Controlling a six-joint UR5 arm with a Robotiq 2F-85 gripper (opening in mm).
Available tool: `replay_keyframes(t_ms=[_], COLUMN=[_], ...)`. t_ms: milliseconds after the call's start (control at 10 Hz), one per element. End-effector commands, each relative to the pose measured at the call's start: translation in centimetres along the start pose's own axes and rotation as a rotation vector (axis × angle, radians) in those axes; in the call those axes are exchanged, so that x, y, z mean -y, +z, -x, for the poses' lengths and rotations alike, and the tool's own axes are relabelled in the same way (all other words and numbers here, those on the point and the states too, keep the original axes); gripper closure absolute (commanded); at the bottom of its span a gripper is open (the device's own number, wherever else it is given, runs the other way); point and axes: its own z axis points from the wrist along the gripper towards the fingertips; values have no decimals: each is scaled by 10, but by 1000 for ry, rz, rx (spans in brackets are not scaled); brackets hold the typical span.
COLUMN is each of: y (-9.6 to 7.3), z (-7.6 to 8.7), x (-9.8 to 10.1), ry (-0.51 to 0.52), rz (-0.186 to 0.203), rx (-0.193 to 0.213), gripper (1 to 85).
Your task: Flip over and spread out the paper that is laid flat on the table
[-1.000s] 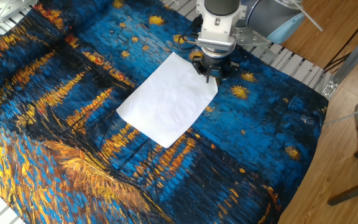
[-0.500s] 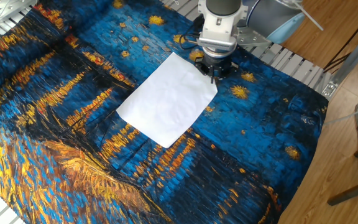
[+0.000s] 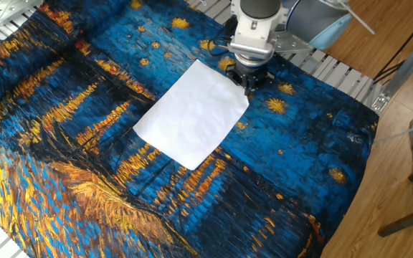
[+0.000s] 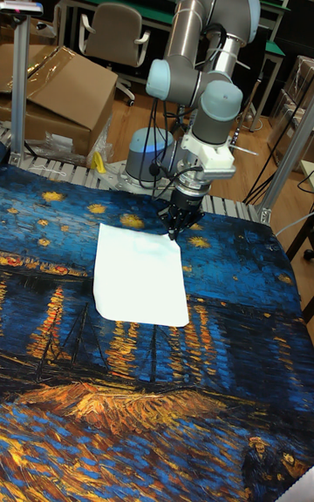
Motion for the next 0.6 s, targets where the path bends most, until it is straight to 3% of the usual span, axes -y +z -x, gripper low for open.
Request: replay_keyframes(t_ms=[0,200,500], y=[-8,-23,-48], z=[-3,-9,-13], x=[-5,-6,-11], ry=[42,59,61], rz=[3,-9,-5], rx=[-10,-43,-61], gripper=[847,847,847])
